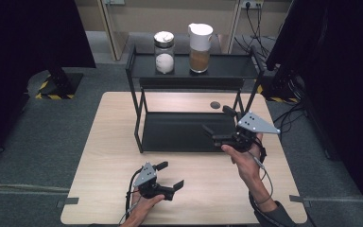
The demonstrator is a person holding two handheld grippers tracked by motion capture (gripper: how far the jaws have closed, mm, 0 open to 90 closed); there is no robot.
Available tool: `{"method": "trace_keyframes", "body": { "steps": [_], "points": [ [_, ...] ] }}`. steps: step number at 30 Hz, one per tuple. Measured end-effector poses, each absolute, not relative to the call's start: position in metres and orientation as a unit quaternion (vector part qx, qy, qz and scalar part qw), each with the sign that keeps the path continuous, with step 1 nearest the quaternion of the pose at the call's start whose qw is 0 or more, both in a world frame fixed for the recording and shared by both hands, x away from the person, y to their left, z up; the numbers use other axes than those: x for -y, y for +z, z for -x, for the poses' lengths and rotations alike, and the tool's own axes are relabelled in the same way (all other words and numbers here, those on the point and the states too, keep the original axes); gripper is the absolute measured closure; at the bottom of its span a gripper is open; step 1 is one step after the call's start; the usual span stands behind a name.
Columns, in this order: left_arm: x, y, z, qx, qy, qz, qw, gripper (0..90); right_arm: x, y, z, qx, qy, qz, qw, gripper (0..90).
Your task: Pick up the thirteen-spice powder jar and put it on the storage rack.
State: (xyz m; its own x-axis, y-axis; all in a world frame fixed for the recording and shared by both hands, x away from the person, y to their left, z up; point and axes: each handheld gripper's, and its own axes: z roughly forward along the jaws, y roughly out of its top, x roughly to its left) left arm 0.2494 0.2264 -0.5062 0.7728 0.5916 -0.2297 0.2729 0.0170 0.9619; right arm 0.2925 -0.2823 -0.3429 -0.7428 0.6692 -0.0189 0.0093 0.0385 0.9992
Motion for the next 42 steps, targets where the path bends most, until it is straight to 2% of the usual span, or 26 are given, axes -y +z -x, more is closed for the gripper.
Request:
{"method": "trace_keyframes", "body": {
  "steps": [42],
  "points": [
    [-0.226,-0.507,-0.249,-0.317,0.124,-0.688,0.641,0.9,0.3,-0.438,-0.259,-0.688,0.63,-0.31,0.185,0.4]
  ]
}}
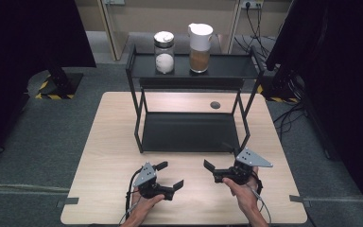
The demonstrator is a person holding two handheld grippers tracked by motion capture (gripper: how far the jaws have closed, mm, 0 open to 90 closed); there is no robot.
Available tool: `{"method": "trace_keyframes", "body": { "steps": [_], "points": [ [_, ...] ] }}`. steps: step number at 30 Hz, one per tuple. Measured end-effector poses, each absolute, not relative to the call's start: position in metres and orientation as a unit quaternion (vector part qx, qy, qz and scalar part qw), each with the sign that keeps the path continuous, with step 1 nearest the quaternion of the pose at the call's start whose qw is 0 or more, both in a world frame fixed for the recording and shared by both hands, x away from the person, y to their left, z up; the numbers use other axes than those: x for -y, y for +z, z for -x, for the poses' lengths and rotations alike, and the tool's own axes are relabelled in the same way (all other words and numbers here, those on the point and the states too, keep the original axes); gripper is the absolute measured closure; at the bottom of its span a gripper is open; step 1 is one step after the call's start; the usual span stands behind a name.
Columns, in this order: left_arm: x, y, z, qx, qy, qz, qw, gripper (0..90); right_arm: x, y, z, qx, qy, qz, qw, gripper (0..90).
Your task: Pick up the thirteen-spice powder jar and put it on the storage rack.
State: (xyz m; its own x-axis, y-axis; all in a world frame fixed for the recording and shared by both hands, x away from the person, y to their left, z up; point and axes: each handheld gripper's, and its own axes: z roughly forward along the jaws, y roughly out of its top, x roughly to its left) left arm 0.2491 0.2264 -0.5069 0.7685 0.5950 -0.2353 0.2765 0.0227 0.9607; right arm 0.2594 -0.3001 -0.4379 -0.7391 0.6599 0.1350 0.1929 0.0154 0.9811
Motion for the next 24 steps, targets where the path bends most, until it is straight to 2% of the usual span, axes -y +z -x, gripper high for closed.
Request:
{"method": "trace_keyframes", "body": {
  "steps": [24],
  "points": [
    [-0.23,-0.507,-0.25,-0.324,0.124,-0.681,0.645,0.9,0.299,-0.468,-0.254,-0.705,0.615,-0.319,0.149,0.4]
  ]
}}
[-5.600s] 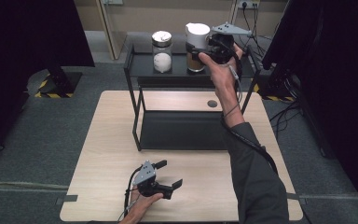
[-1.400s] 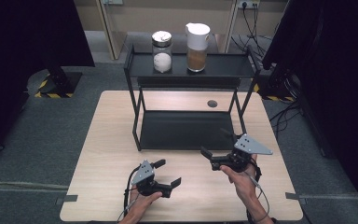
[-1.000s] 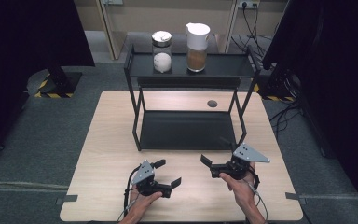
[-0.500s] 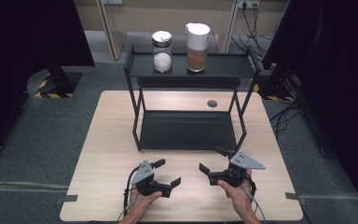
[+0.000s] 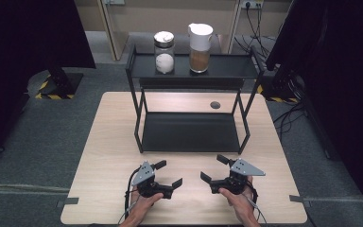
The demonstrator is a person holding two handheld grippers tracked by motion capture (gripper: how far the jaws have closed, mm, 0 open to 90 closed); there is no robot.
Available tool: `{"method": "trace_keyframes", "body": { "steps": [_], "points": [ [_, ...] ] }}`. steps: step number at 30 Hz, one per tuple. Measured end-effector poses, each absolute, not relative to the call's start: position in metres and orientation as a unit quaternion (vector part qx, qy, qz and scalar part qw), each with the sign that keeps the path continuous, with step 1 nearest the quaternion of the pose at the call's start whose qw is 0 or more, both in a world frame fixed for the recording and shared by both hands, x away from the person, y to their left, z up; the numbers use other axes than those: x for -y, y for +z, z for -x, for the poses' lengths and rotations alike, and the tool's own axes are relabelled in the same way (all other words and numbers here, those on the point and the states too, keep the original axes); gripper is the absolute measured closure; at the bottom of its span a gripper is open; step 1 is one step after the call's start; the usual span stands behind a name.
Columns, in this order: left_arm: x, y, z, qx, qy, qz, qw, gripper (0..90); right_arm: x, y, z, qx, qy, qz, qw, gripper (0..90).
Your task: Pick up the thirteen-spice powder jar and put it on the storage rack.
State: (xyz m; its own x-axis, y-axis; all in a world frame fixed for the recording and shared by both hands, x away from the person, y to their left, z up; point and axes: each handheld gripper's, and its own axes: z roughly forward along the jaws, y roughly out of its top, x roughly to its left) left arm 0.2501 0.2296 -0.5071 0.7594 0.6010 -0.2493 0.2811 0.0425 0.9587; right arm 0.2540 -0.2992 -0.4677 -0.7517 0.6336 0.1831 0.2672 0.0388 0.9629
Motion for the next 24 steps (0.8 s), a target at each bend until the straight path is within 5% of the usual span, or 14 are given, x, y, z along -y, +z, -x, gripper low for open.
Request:
{"method": "trace_keyframes", "body": {
  "steps": [24],
  "points": [
    [-0.2302,-0.5075,-0.249,-0.321,0.125,-0.68,0.647,0.9,0.3002,-0.4725,-0.2511,-0.704,0.616,-0.324,0.141,0.4]
  ]
}}
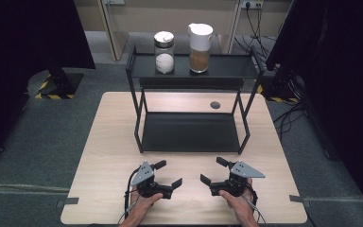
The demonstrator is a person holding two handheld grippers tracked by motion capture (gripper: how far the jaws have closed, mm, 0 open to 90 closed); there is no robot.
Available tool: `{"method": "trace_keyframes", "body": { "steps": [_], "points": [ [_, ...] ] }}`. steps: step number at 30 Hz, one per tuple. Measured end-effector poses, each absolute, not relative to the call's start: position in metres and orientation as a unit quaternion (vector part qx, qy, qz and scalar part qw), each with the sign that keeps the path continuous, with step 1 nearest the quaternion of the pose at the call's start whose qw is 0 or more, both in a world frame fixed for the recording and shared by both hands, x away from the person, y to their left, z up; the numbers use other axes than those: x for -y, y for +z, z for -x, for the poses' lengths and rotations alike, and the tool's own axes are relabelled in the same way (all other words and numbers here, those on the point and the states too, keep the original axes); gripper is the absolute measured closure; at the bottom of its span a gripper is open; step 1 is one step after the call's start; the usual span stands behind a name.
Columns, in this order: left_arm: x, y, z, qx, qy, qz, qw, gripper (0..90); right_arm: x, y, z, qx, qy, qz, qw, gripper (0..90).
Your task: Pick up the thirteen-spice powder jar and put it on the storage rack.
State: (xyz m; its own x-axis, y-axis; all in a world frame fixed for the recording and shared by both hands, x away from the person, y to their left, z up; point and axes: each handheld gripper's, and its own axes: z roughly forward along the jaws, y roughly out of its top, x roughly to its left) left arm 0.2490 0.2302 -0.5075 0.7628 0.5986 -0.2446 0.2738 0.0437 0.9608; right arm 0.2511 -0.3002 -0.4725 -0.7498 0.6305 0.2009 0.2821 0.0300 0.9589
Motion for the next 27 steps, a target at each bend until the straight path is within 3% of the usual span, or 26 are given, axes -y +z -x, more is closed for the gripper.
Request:
{"method": "trace_keyframes", "body": {
  "steps": [27],
  "points": [
    [-0.2298,-0.5075,-0.2489,-0.32,0.125,-0.681,0.647,0.9,0.3002,-0.473,-0.2517,-0.703,0.615,-0.328,0.14,0.4]
  ]
}}
